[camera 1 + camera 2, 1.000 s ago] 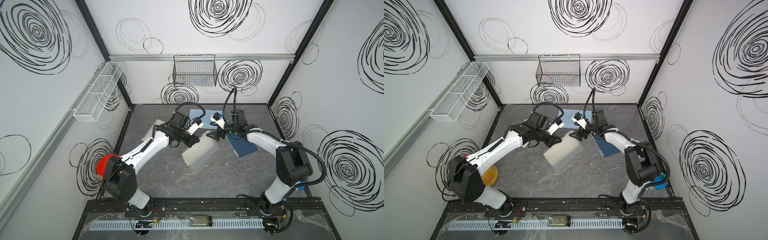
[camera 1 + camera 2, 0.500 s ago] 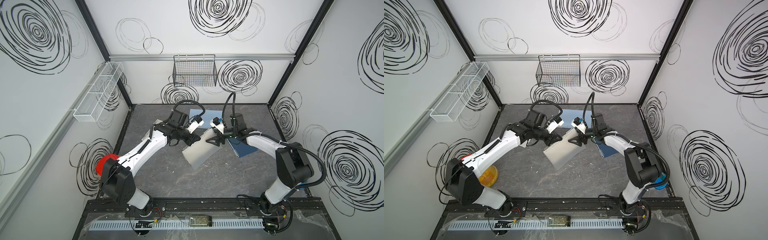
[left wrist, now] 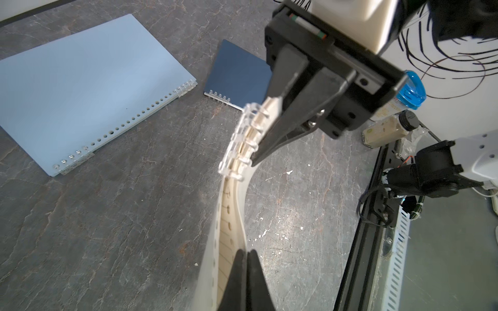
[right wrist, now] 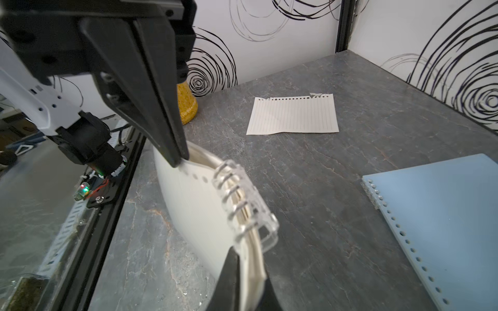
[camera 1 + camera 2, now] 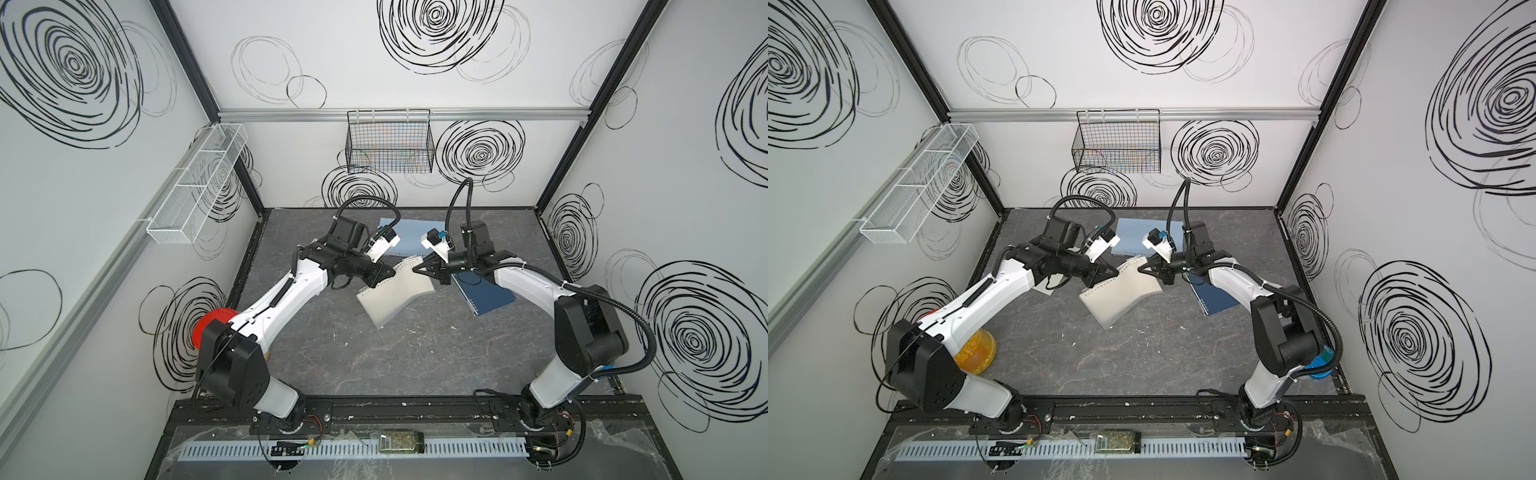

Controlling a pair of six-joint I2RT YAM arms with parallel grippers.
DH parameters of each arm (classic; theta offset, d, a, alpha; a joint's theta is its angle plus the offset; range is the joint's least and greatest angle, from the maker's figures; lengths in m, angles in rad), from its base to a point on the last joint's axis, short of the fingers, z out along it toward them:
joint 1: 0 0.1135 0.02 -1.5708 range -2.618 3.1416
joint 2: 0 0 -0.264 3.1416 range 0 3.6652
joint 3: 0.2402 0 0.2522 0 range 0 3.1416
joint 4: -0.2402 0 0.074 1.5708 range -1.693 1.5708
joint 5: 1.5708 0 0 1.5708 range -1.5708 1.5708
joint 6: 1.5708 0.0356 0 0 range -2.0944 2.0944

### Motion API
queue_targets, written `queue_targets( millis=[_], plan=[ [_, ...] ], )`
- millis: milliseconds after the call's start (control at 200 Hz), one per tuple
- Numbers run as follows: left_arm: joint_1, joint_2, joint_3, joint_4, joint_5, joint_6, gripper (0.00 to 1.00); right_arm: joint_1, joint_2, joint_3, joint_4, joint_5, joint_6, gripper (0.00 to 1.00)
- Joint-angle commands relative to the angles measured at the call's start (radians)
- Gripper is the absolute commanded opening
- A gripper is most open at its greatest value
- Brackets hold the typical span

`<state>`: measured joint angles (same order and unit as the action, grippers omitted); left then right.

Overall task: Tear off pages from different notebooks
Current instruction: Place the notebook at the corner of the board.

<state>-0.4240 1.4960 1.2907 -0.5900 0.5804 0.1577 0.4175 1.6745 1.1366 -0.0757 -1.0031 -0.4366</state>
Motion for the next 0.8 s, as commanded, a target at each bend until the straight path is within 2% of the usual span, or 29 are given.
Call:
queue_targets(
  millis=[0,45,115,155,200,290,455,726,796],
  plan=[
    [0.004,-0.017,0.048,0.043,0.028,-0.003,0.00,0.009,0.007,0.044,-0.073,-0.035,-0.016,0.00],
    [0.010,-0.014,0.052,0.058,0.017,-0.025,0.00,0.009,0.006,0.045,-0.080,-0.035,-0.016,0.00],
    [0.029,-0.011,0.058,0.105,-0.021,-0.100,0.42,0.009,0.001,0.043,-0.084,-0.022,-0.004,0.00],
    [0.046,-0.012,0.062,0.132,-0.025,-0.136,0.53,0.009,-0.006,0.039,-0.080,-0.005,0.010,0.00],
    [0.064,-0.021,0.060,0.169,-0.039,-0.187,0.58,0.004,-0.013,0.032,-0.062,0.015,0.042,0.00],
    [0.092,-0.064,0.038,0.238,-0.070,-0.259,0.61,-0.008,-0.039,0.001,-0.001,0.067,0.133,0.00],
    [0.099,-0.183,-0.050,0.344,-0.131,-0.345,0.64,-0.077,-0.095,-0.057,0.122,0.206,0.380,0.00],
    [0.081,-0.309,-0.192,0.376,-0.165,-0.407,0.65,-0.282,-0.171,-0.060,0.142,0.462,0.681,0.00],
    [0.072,-0.334,-0.228,0.380,-0.181,-0.416,0.65,-0.337,-0.171,-0.049,0.132,0.570,0.752,0.00]
  ],
)
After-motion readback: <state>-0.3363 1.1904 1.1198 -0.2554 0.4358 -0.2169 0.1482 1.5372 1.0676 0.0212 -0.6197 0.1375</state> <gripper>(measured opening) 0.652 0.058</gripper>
